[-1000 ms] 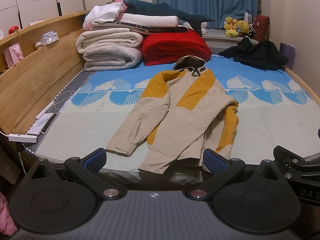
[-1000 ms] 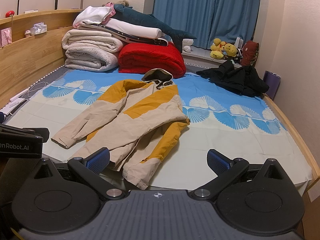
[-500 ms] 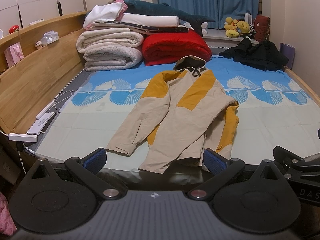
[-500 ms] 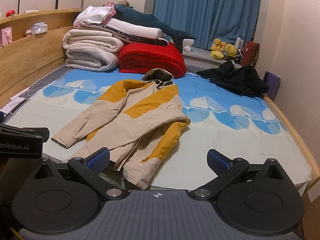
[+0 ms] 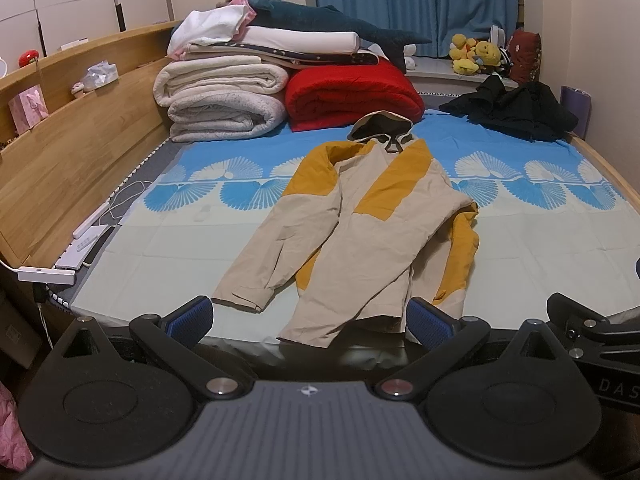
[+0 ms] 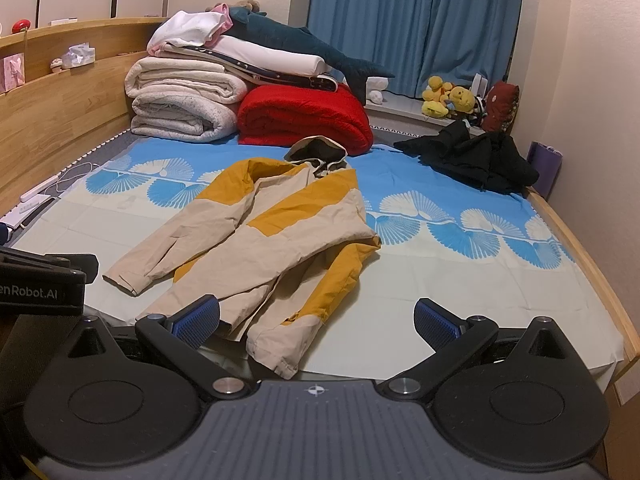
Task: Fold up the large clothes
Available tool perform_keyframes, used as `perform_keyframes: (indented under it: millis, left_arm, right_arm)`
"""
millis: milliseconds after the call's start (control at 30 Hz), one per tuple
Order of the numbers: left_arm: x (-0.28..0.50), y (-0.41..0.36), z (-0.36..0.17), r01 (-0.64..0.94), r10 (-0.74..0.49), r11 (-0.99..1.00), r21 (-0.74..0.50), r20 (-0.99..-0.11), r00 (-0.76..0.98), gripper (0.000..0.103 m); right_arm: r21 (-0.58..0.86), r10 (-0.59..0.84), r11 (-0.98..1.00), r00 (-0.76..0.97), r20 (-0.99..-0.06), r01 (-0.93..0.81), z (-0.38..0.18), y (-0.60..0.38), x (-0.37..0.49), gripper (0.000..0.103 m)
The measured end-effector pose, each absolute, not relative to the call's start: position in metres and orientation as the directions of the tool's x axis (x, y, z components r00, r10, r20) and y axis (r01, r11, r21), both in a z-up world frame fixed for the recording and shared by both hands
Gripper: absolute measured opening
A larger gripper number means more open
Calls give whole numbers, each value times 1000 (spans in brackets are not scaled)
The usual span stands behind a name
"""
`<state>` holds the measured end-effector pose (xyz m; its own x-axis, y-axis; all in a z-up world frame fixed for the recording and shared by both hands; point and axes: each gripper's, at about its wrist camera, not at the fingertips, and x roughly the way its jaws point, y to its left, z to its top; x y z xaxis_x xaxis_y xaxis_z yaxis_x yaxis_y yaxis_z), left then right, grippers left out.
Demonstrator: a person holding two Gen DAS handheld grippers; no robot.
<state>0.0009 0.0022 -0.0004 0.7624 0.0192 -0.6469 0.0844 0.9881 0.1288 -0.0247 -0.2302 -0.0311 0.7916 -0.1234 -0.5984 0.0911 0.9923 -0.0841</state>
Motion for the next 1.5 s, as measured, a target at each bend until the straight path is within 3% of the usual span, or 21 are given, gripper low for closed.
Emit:
perform_keyframes:
  millis: [467,733,867,1033,1233,1267,1300,1333,1367,1433,1500]
  left_arm:
    - [21,19,-8,74,12,993,94,-697,717,103]
    - [67,68,-41,-67,49,998,10,-787,614,103]
    - [94,103,-56,-177,117,984,17,-811,574,103]
    - [126,146,-72,-297,182,954,28,-844,504,103]
    - [162,170,-94,-367,239,927,76,-875,421,103]
    - [168,171,-97,-372,249,924,89,-879,407,103]
    - [174,171,-101,-376,259,921,103,-883,392,103]
    - [179,168,-104,-379,269,918,117,-885,379,103]
    - [186,166,-107,-380,280,916,131,-886,369,103]
    - [198,158,-114,-376,303,913,161,-885,355,103]
    - [214,149,-122,-359,321,913,192,-883,342,103]
  right_arm:
    - [-71,-91,996,763,-640,58,-44,-227,-7,102]
    - [-84,-24,995,726,-687,-47,-73,-220,41,102]
    - [75,129,991,654,-745,-109,-99,-220,93,102]
    - [291,231,957,594,-770,4,-142,-232,188,102]
    - [359,173,892,527,-832,274,-223,-255,309,102]
    - [365,169,877,510,-843,312,-237,-261,326,98]
    - [388,175,853,507,-844,350,-248,-268,341,87]
    - [417,187,820,506,-842,392,-255,-277,353,41]
    - [437,203,794,494,-846,422,-257,-287,362,2]
    - [506,250,778,556,-793,372,-243,-304,374,0]
    - [467,219,848,635,-741,253,-210,-319,384,0]
